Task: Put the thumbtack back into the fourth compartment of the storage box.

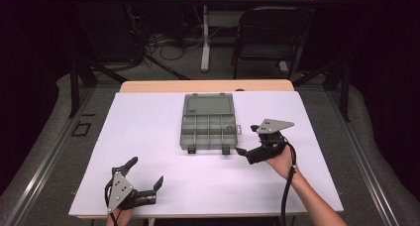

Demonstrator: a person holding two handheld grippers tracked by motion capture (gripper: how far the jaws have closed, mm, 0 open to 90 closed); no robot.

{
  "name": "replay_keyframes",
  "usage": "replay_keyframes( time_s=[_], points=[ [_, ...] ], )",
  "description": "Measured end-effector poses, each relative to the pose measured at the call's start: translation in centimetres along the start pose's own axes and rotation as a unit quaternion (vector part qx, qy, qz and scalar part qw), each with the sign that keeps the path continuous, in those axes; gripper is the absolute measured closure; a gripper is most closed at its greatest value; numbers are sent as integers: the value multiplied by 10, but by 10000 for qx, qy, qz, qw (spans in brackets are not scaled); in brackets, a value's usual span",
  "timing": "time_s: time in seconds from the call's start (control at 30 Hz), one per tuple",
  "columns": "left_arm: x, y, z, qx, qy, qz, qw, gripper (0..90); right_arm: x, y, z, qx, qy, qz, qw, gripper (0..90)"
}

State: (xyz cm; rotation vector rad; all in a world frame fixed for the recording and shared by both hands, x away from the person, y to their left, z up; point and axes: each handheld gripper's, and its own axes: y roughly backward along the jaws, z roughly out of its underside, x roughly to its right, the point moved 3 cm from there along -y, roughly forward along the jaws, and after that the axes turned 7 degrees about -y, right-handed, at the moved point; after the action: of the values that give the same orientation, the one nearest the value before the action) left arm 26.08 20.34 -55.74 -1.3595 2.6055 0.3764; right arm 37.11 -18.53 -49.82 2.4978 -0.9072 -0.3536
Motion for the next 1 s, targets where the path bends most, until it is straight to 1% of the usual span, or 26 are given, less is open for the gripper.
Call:
replay_keyframes(
  time_s=[0.17, 0.37, 0.47, 0.57, 0.63, 0.73, 0.77, 0.83, 0.9, 1.0],
  points=[
    [0, 0, 0, -5, 7, -8, 10000, 0, -8, 12, 12, 123, 42, -49, 9999, 5],
    [0, 0, 0, -14, -13, 2, 10000, 0, -17, 27, 28, 370, 206, -48, 9991, 0],
    [0, -1, 0, -25, -8, 4, 10000, 0, -20, 34, 38, 468, 289, -7, 9985, 0],
    [0, -1, 0, -23, -13, 12, 10000, 0, -23, 40, 46, 568, 276, 2, 9980, 0],
    [0, -1, 1, -29, -16, 12, 10000, 0, -25, 45, 53, 656, 337, 40, 9973, 0],
    [0, -1, 1, -29, -14, 25, 10000, 0, -26, 50, 62, 768, 388, 34, 9963, 0],
    [0, -1, 1, -33, -28, 26, 10000, 0, -27, 52, 67, 808, 419, 22, 9958, 0],
    [1, -1, 1, -35, -33, 36, 10000, 0, -29, 55, 72, 864, 476, 33, 9951, 0],
    [1, -1, 1, -35, -36, 45, 10000, 0, -31, 58, 77, 977, 567, 27, 9936, 0],
    [1, -1, 1, -41, -42, 54, 10000, 0, -34, 59, 80, 1056, 654, 10, 9923, 0]
  ],
)
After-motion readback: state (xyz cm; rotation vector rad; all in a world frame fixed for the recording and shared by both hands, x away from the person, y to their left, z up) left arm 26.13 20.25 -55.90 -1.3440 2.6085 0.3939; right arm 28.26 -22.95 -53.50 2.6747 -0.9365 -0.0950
